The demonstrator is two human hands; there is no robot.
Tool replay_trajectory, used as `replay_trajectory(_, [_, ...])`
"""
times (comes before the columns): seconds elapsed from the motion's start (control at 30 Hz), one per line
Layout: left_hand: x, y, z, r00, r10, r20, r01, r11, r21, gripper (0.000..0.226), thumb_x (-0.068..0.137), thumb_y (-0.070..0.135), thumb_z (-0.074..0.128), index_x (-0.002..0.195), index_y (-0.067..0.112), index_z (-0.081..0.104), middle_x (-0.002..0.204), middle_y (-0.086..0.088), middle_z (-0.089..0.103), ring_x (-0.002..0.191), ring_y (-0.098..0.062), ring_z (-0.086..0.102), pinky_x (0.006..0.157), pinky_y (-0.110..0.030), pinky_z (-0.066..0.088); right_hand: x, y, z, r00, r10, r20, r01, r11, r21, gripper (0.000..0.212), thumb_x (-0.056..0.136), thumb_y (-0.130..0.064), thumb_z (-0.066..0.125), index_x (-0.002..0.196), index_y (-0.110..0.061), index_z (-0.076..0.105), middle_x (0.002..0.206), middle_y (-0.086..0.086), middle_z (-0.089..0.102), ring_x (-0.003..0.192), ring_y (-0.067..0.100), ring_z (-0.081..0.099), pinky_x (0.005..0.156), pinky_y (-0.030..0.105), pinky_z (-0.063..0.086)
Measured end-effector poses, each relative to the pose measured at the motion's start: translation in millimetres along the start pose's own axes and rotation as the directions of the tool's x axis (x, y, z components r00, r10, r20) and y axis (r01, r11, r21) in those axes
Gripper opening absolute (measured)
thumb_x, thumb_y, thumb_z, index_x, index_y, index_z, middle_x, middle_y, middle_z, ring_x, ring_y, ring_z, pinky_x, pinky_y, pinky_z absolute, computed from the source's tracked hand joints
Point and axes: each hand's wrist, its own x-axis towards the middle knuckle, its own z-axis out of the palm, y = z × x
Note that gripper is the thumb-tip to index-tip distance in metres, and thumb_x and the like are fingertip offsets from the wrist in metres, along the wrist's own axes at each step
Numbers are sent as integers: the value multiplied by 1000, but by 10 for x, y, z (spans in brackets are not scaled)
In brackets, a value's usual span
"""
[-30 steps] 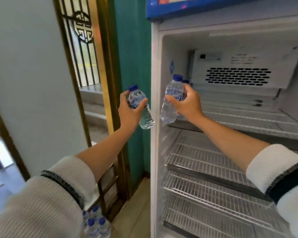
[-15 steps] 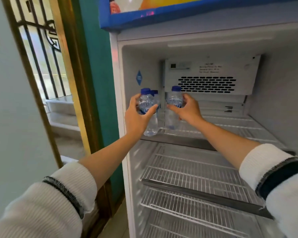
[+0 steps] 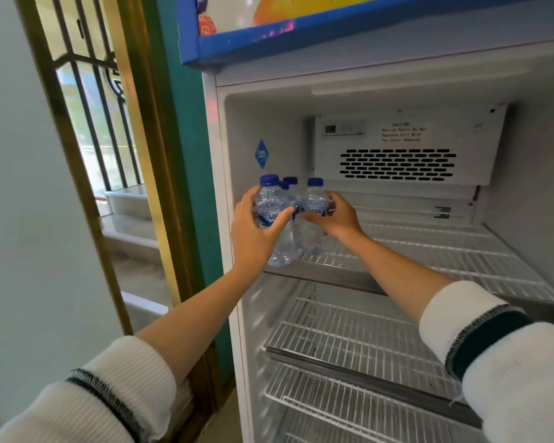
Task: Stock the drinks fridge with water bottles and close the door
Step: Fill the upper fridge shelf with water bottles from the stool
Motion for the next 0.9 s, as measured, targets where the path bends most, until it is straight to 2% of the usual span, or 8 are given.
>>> replay_trajectory(0.07, [-1,5,-3,1000,-8,2,8,1000,-11,72,72,66,67,131,33,43,127,11,55,113,-10,58,94,-31,54,11,34,-50,993,49,103,-48,999,-8,79,69,-27,85,136,-19,44,123,4,58,96,19,59,57,26,55])
replay_trajectory(0.2, [-11,1,15,1000,-22,-2,22,1000,-17,64,77,51,71,131,31,43,128,11,54,113,-9,57,95,-27,53,-15,223,-94,933,148,329,-125,988,-90,93,68,-10,85,143,-22,31,136,10,47,106,26,58,60,27,57])
replay_trajectory(0.33, [-10,-23,31,1000,-25,-9,25,1000,-13,65,80,45,72,135,25,44,132,6,55,115,-11,57,95,-26,52,-43,270,-48,939,154,308,-126,986,-110,88,71,-12,84,142,-19,32,133,10,48,107,27,56,52,24,52])
replay_trajectory(0.53, [2,23,52,999,-42,-25,42,998,41,67,79,50,72,135,25,44,131,6,56,113,-11,58,94,-27,52,-85,225,-50,948,146,284,-117,986,-118,83,73,-13,83,139,-16,34,121,7,52,97,23,58,54,25,53])
replay_trajectory(0.6, [4,71,69,999,-47,-20,48,998,42,67,78,50,72,134,25,45,129,6,57,111,-10,58,92,-24,53,-106,213,-70,947,153,282,-117,983,-138,88,71,-18,85,141,-17,32,124,8,52,102,25,58,60,29,56])
replay_trajectory(0.7, [-3,141,139,999,-33,25,32,999,40,67,77,50,72,133,24,46,127,6,58,107,-8,59,90,-23,53,-123,173,-169,951,184,247,-130,966,-222,98,68,-28,86,145,-15,27,132,12,52,115,27,55,84,34,52])
replay_trajectory(0.77, [2,185,219,999,-19,44,17,1000,25,66,77,48,74,132,23,47,125,5,59,108,-9,59,92,-26,53,-151,151,-276,945,205,256,-113,936,-333,101,70,-33,84,148,-12,23,139,13,48,122,28,52,89,33,45])
replay_trajectory(0.9, [6,214,431,998,-15,68,17,1000,-17,65,77,42,77,131,18,48,123,2,59,111,-13,59,94,-39,53,-287,274,-490,896,320,308,-91,811,-577,111,75,-49,77,152,-10,8,148,14,40,126,31,49,99,37,46])
